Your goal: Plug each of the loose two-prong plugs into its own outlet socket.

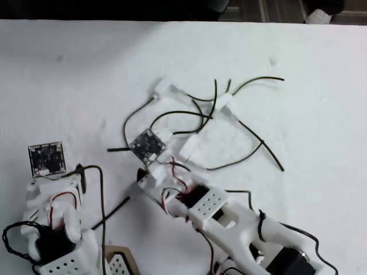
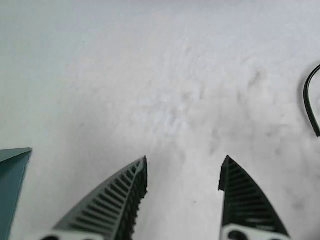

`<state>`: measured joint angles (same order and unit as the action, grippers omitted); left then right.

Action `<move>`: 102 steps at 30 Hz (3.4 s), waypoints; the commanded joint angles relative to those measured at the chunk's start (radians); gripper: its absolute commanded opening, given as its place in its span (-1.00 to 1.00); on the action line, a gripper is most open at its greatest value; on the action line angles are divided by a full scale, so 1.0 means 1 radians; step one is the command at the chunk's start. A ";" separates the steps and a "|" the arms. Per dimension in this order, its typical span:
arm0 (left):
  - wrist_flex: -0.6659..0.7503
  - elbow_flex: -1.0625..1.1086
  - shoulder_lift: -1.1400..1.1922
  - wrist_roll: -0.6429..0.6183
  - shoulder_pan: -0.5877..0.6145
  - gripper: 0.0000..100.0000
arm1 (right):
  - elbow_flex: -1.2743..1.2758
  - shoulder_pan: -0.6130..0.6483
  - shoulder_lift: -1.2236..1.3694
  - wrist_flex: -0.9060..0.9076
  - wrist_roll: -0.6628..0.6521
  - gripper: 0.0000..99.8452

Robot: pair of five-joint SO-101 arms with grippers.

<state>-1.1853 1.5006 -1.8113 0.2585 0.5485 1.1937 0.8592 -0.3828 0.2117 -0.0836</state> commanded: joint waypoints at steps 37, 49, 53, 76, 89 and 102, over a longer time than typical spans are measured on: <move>0.038 0.021 -0.013 0.014 -0.010 -0.53 | -0.181 0.018 0.021 0.582 -0.114 -0.96; 0.038 0.021 -0.013 0.014 -0.010 -0.53 | -0.209 0.018 0.021 0.581 -0.086 -0.84; 0.038 0.021 -0.013 0.014 -0.010 -0.53 | -0.227 0.018 0.019 0.582 -0.046 -0.84; 0.038 0.021 -0.013 0.014 -0.012 -0.53 | -0.361 0.019 0.018 0.725 0.038 -0.74; 0.038 0.023 -0.013 0.014 -0.012 -0.53 | -0.446 0.021 0.018 0.723 0.078 -0.73; 0.038 0.023 -0.013 0.014 -0.012 -0.53 | -0.416 0.021 0.019 0.587 0.146 -0.74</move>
<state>-1.1684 1.5282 -1.8113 0.2647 0.5485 0.7887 0.8746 -0.3506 0.8316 0.0361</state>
